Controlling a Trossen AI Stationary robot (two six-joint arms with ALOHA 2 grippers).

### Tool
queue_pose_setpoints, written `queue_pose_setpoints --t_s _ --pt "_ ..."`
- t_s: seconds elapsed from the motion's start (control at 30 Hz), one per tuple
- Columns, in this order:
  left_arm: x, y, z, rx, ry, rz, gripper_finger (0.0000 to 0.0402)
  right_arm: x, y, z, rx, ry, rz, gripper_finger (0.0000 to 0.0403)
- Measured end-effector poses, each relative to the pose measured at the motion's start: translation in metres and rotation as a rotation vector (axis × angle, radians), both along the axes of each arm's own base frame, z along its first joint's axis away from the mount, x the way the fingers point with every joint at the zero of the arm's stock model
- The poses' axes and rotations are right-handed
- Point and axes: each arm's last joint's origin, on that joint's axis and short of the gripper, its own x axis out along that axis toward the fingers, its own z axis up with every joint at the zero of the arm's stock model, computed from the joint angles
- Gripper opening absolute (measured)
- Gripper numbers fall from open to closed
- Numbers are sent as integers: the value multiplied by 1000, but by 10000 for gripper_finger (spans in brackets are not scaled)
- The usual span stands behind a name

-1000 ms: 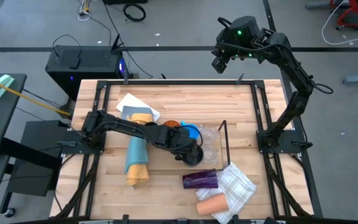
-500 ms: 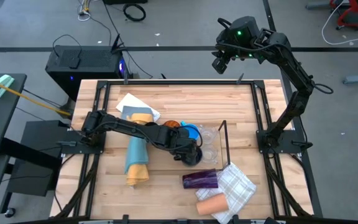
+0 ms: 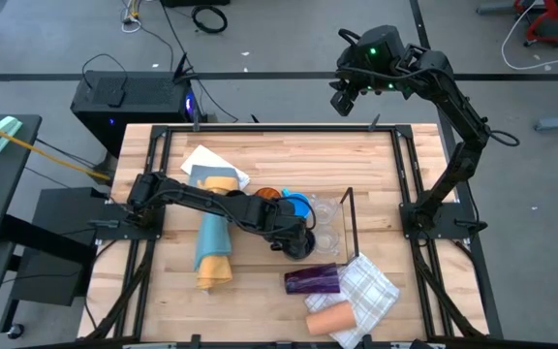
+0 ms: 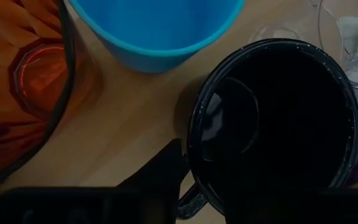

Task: Stack small to large cups/mugs on shelf
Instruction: Put the black mug on the shelf, then put the light orange cup on the shelf

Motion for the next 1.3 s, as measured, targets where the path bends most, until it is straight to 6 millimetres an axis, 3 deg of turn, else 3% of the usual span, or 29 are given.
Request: queue_pose_setpoints --t_s 0.43,0.9,1.1,1.3 --pt "0 0 4 -2 -19 -4 152 0 0 0 -3 3 4 135" --pt "-10 2 34 0 -118 -29 138 0 0 0 1 0 0 135" --pt "-16 -1 68 33 -302 -137 135 -1 1 -1 9 11 -1 135" --pt "-39 -7 133 166 -623 -291 123 -3 2 -4 44 30 -17 135"
